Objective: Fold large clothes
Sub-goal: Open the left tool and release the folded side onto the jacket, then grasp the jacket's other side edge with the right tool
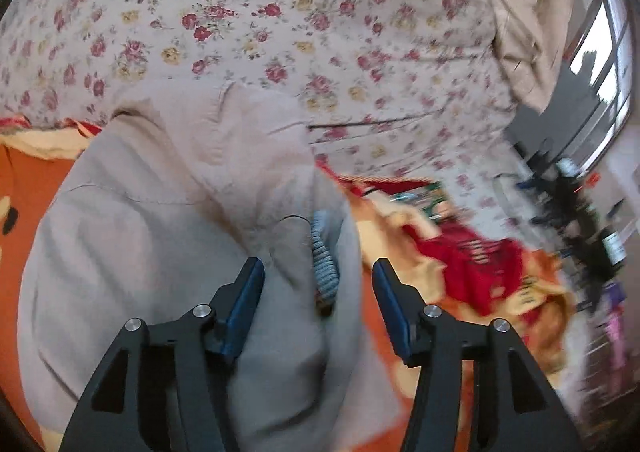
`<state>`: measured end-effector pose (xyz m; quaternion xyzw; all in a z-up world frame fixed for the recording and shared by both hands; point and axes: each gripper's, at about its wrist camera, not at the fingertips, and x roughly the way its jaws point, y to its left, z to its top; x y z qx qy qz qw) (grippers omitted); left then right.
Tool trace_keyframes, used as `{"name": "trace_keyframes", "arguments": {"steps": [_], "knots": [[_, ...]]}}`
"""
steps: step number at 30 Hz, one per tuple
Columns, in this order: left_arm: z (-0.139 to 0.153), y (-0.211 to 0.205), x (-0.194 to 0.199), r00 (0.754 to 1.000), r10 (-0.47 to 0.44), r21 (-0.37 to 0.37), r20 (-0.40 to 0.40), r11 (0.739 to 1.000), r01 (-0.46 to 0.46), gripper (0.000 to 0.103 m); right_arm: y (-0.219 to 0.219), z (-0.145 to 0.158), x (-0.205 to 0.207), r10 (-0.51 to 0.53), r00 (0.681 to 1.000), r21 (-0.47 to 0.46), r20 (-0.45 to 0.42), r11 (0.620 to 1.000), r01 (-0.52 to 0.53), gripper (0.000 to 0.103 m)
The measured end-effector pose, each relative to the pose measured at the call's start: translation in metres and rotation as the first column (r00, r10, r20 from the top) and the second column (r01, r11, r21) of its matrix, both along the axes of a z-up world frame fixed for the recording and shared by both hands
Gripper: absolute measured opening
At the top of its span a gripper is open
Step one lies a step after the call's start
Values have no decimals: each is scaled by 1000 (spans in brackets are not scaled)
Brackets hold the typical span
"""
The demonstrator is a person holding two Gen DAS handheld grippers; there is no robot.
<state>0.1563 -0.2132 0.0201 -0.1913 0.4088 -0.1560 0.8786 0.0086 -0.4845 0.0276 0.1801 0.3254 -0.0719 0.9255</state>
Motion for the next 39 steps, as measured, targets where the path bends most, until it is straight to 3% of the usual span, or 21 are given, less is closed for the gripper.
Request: {"name": "trace_keyframes", "arguments": {"steps": [4, 8, 11, 13, 15, 18, 20, 22, 24, 27, 29, 31, 33, 36, 39], "knots": [[35, 18, -16, 998, -6, -46, 70, 999, 9, 41, -2, 10, -7, -41, 998, -28, 48, 999, 42, 91], [59, 61, -34, 986, 42, 79, 163, 995, -56, 42, 6, 19, -12, -27, 995, -34, 100, 999, 31, 89], [46, 96, -36, 988, 81, 180, 134, 978, -104, 38, 23, 25, -9, 57, 986, 0, 157, 998, -58, 80], [30, 111, -39, 991, 75, 238, 111, 966, -100, 13, 39, 30, -7, 128, 970, -18, 206, 992, -127, 74], [9, 123, -41, 994, 76, 263, 78, 960, -94, 9, 63, 38, 0, 230, 941, -53, 247, 973, -224, 72], [-6, 139, -47, 993, 93, 233, 75, 967, -108, 8, 108, 56, 27, 401, 881, -124, 252, 916, -381, 55], [-8, 145, -51, 990, 101, 205, 96, 971, -119, 8, 144, 63, 53, 505, 841, -139, 196, 863, -486, 41], [-6, 149, -49, 989, 101, 170, 110, 978, -119, 8, 182, 56, 88, 590, 803, -121, 85, 806, -579, 31], [-4, 150, -44, 987, 104, 134, 122, 984, -120, 8, 203, 43, 111, 592, 806, -147, -3, 797, -586, 22], [-16, 142, -34, 997, 56, 83, 61, 995, -61, 8, 207, 1, 142, 548, 817, -182, -177, 798, -575, 16], [-32, 122, -37, 999, -43, 109, 20, 993, 40, 3, 191, -26, 144, 514, 816, -201, -264, 798, -568, 13], [-53, 103, -48, 993, -116, 175, 6, 978, 113, 0, 171, -58, 147, 483, 789, -177, -379, 799, -574, 11], [-59, 99, -60, 990, -127, 205, 61, 972, 112, 0, 152, -70, 140, 519, 778, -129, -354, 796, -591, 11], [-59, 107, -55, 995, -90, 135, 40, 987, 84, 0, 141, -73, 137, 548, 777, -68, -310, 802, -593, 11], [-52, 104, -61, 993, -104, 174, 56, 980, 93, 0, 136, -73, 136, 547, 783, -36, -297, 813, -581, 11]]}}
